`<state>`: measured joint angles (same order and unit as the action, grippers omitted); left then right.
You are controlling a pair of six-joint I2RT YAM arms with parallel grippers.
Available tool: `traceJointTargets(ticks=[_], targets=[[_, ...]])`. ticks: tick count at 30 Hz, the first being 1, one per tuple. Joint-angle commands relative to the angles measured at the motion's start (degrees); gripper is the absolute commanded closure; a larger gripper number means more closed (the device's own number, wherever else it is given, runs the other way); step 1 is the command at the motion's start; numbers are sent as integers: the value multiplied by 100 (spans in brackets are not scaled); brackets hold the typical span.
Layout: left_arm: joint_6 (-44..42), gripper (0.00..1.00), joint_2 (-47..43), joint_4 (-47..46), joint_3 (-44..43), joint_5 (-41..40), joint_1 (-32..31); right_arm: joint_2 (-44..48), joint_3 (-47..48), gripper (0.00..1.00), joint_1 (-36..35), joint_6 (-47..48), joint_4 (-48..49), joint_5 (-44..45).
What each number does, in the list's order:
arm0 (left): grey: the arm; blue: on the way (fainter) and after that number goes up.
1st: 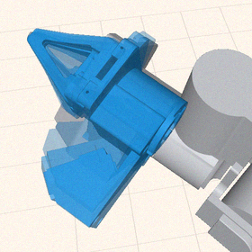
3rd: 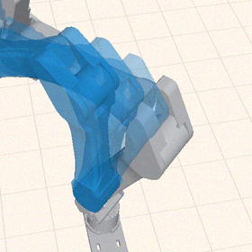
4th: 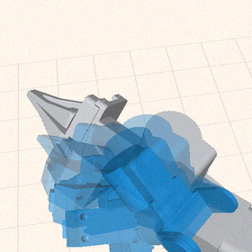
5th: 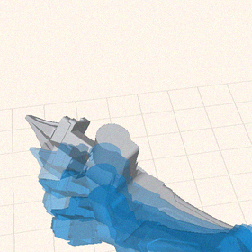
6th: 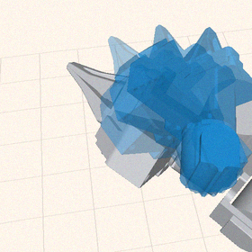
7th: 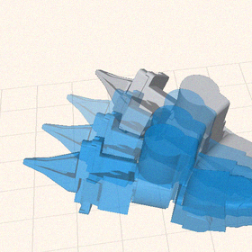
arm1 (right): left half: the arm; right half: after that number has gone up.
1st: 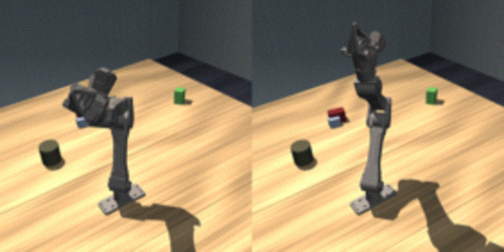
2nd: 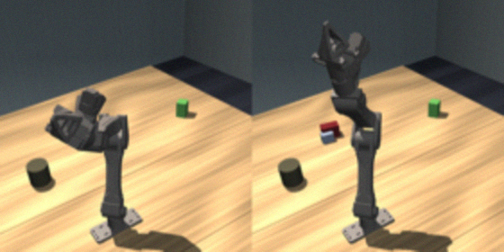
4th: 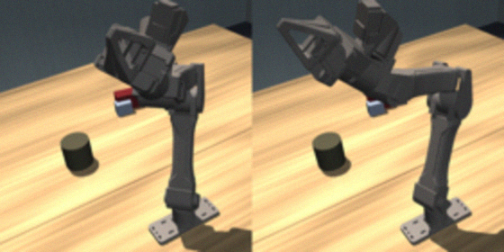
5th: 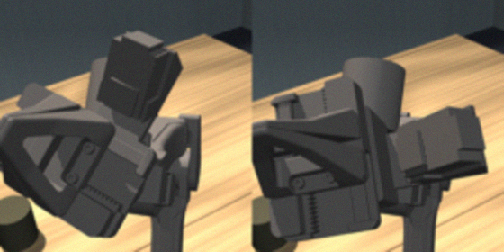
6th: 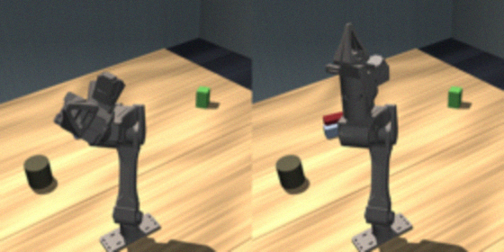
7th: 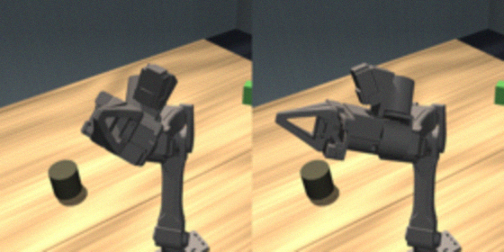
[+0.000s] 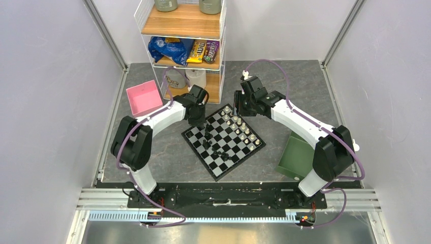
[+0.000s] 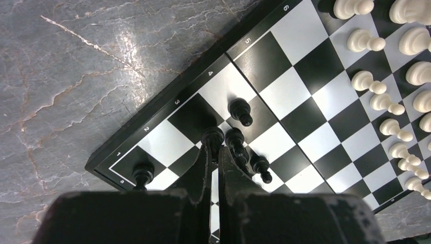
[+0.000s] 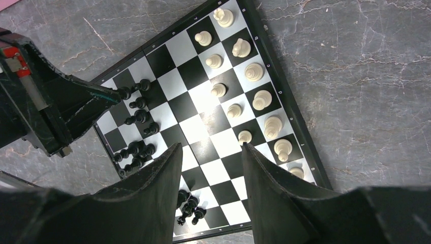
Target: Set up the chess pieces on the board
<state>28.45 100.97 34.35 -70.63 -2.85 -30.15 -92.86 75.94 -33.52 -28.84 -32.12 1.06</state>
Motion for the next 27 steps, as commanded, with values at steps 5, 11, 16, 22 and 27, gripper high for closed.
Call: traceJointTargets(ticks=[5,11,16,22,27], targets=[[-10,98,-647,233,239,136,-56,-46,202,45,30,42,83,-89],[-50,98,-922,440,507,31,-70,-50,189,45,29,6,81,-88],[-67,98,-978,526,667,51,-79,-78,202,45,29,12,82,-88],[-106,98,-1018,608,789,-159,-88,-102,202,45,29,10,83,-255],[-137,98,-954,651,788,-199,-87,-119,211,45,29,1,83,-282]])
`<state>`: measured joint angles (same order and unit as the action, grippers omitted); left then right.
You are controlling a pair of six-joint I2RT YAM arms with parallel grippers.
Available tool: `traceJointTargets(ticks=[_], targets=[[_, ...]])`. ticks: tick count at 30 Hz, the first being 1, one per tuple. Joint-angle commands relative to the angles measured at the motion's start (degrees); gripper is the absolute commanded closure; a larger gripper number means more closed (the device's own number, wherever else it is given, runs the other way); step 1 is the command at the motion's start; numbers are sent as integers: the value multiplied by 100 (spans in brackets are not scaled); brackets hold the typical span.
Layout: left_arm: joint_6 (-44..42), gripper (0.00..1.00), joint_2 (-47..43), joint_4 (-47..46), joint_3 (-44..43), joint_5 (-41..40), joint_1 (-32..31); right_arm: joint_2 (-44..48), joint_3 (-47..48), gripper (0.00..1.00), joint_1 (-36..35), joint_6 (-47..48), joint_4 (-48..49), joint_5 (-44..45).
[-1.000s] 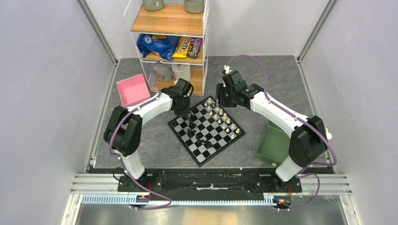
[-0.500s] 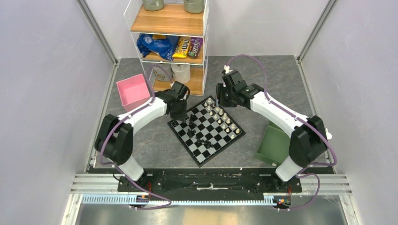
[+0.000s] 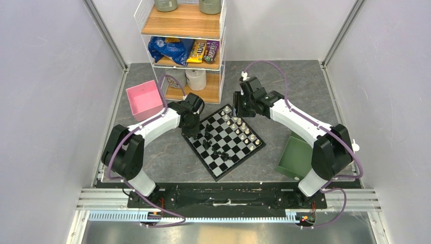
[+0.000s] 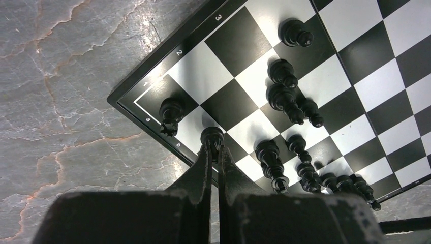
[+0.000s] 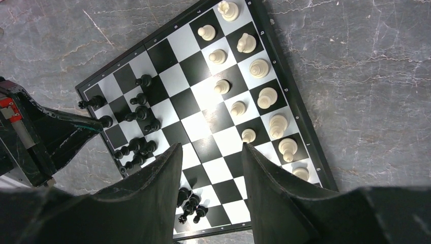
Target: Set up the chess pieces on the board
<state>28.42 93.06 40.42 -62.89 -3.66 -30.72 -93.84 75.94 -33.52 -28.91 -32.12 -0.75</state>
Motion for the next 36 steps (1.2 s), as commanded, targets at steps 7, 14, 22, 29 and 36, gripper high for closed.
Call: traceJointTargets(ticks=[7,14,22,29,36], targets=[[-202,98,-124,116,31,-300,-31,-33,193,45,29,9,83,-100],[-205,98,-7,106,143,-356,-31,-36,178,45,29,26,83,-92],[-143,79,52,20,190,-392,-31,-65,193,45,29,-5,83,-135],[-133,62,-183,-13,5,-380,-31,-65,198,45,31,3,83,-142],[-65,55,-578,1,-282,-216,-39,-72,210,45,30,-1,83,-143]])
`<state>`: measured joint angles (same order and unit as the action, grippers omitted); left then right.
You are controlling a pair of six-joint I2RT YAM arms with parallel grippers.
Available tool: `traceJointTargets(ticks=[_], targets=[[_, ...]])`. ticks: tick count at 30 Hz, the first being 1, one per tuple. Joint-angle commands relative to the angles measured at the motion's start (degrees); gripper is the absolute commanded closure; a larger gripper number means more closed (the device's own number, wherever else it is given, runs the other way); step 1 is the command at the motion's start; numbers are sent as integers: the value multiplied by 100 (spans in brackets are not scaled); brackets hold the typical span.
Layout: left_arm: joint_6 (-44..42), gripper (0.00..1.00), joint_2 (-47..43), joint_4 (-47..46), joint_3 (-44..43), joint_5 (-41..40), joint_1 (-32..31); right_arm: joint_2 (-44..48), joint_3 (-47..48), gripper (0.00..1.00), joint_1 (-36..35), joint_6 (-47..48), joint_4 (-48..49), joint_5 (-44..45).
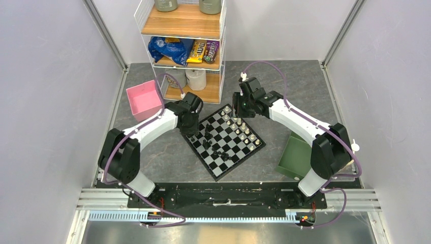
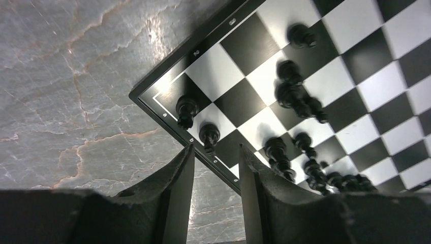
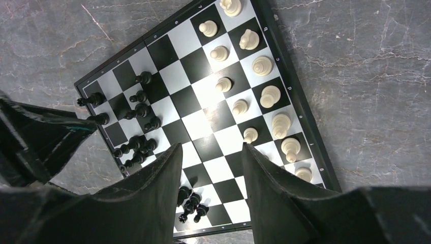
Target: Set up the chess pieces on the board
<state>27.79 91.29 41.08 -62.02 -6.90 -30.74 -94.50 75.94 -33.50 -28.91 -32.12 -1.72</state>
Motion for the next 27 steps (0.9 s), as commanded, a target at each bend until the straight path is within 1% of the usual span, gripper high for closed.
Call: traceJointTargets(ticks=[1,12,17,21,27], targets=[[11,55,-411,-65,-397,156,-50,0,204,45,23,5,83,-57],[49,55,-325,-65,-443,382,-550,26,167,45,27,-17,83,-22],[76,53,-215,-168,-492,304,-591,37,167,45,32,-22,83,-27],[33,52,187,-241,-776,298,-591,29,175,45,27,-18,83,-15],[-31,52,504,-381,-989,246,-591,41,141,45,27,-20,83,5]])
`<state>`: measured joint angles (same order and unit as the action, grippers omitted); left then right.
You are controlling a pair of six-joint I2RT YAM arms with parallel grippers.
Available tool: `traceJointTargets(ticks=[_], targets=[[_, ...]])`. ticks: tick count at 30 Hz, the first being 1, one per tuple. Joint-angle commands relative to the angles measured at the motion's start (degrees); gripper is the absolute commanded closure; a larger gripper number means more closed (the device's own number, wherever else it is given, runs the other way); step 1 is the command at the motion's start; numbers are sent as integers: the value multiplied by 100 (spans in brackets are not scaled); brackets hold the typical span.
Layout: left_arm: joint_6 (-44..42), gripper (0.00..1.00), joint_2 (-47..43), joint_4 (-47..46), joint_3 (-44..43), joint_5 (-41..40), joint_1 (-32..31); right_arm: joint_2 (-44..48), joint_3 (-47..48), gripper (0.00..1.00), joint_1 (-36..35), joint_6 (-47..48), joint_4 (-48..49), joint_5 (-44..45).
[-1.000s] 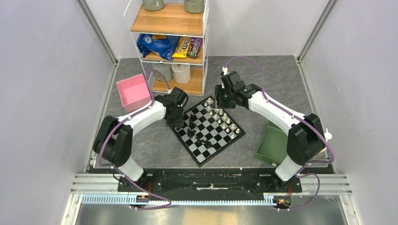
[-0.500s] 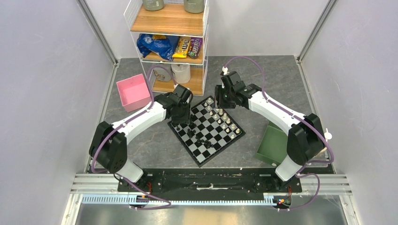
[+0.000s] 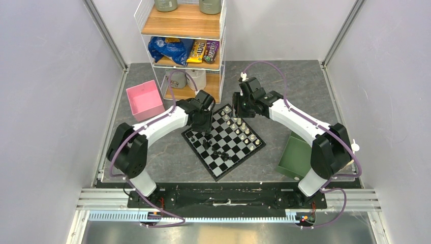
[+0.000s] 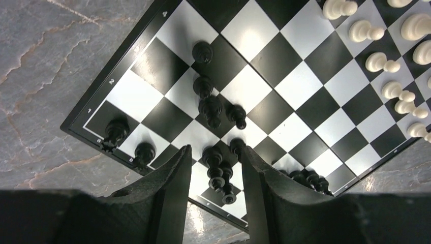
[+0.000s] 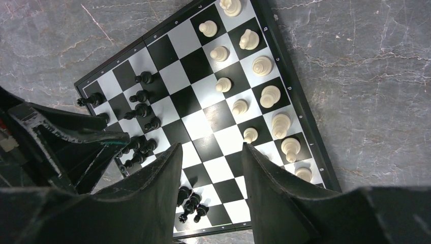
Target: Set up the chess pieces on the board
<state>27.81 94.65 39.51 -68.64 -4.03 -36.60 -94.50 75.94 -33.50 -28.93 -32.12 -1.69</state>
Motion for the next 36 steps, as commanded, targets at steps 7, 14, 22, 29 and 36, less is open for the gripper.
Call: traceJointTargets(ticks=[7,14,22,29,36], targets=[[-21,56,436,-242,-369,-220,4,45,149,45,27,11,74,35],[9,62,556,-384,-378,-388,21,19,184,45,27,14,87,11],[-32,75,751,-400,-476,-318,39,2,186,45,28,11,74,20],[-55,88,676,-307,-448,-272,39,-3,184,45,27,21,73,16],[-105,94,315,-46,-436,-481,54,-12,168,45,32,13,83,2]])
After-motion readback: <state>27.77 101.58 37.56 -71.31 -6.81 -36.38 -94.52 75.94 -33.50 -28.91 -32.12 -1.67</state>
